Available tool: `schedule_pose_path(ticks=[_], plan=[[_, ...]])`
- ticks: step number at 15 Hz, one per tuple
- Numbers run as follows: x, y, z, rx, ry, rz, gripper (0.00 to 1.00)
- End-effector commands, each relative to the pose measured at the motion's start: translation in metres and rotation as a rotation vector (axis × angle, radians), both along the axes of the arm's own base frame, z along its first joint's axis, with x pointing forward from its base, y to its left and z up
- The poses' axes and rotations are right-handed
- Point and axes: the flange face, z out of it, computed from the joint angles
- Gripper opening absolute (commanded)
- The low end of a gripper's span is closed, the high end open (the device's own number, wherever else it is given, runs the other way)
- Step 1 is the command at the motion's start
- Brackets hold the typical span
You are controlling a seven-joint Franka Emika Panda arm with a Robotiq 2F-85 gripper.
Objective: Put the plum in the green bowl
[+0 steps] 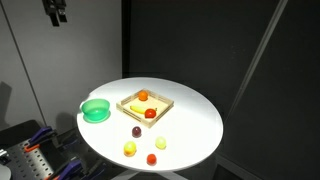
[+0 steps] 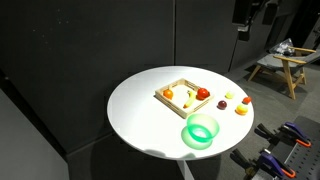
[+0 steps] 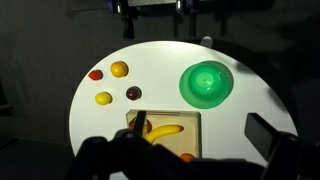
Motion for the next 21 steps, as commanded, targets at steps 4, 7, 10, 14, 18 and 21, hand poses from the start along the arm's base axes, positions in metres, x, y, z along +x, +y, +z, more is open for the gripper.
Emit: schedule_pose_path(ticks=[4,7,10,14,18,21], plan=[[0.002,-0.003,0.001,0.017,0.007,-0.003,1.00],[0.007,-0.014,0.002,0.034,0.010,-0.021,1.00],[0.012,-0.028,0.003,0.064,0.010,-0.046,1.00],[0.022,-0.048,0.005,0.115,-0.012,-0.074,1.00],[0.032,-0.066,0.003,0.189,-0.065,-0.075,1.00],[0.038,-0.082,0.000,0.244,-0.095,-0.067,1.00]])
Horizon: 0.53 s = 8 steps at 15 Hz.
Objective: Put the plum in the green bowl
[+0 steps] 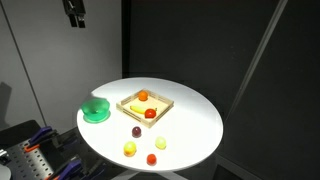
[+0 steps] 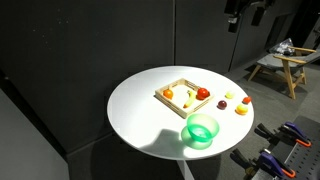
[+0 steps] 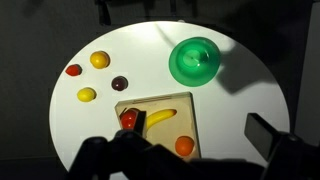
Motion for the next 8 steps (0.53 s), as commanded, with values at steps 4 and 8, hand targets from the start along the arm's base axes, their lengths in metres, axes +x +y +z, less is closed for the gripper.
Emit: schedule_pose_path(ticks=[4,8], plan=[[0.006,-0.042,-0.010,0.116,-0.028,0.049,1.00],[0.012,-0.071,-0.022,0.138,-0.013,0.111,1.00]])
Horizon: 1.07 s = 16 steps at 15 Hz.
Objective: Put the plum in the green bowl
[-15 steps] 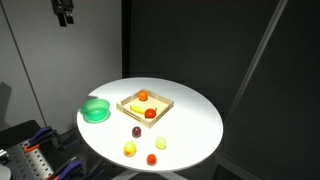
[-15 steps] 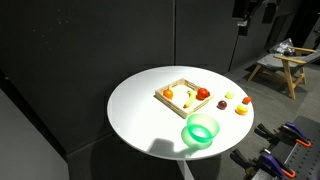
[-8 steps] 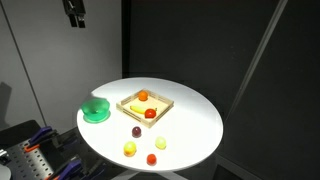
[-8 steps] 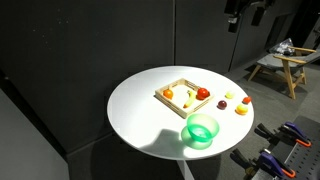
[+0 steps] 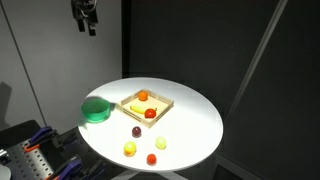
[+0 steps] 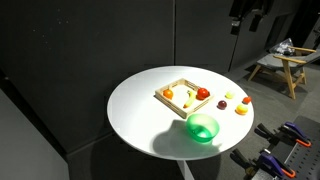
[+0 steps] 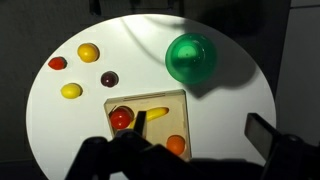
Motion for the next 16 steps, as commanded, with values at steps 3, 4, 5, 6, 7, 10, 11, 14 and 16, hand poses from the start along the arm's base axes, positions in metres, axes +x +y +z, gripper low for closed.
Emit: schedule_pose_path(ticks=[3,4,5,6,7,10,11,14,16], plan=[[0.005,-0.038,-0.014,0.033,-0.016,0.092,1.00],[0.008,-0.045,-0.018,0.029,-0.017,0.102,1.00],[0.009,-0.050,-0.022,0.029,-0.021,0.109,1.00],[0.012,-0.056,-0.027,0.020,-0.020,0.112,1.00],[0.015,-0.063,-0.031,0.013,-0.017,0.110,1.00],[0.022,-0.082,-0.043,-0.014,-0.008,0.090,1.00],[0.024,-0.087,-0.047,-0.024,-0.003,0.084,1.00],[0.029,-0.101,-0.054,-0.044,0.004,0.069,1.00],[0.028,-0.096,-0.055,-0.031,0.016,0.054,1.00]])
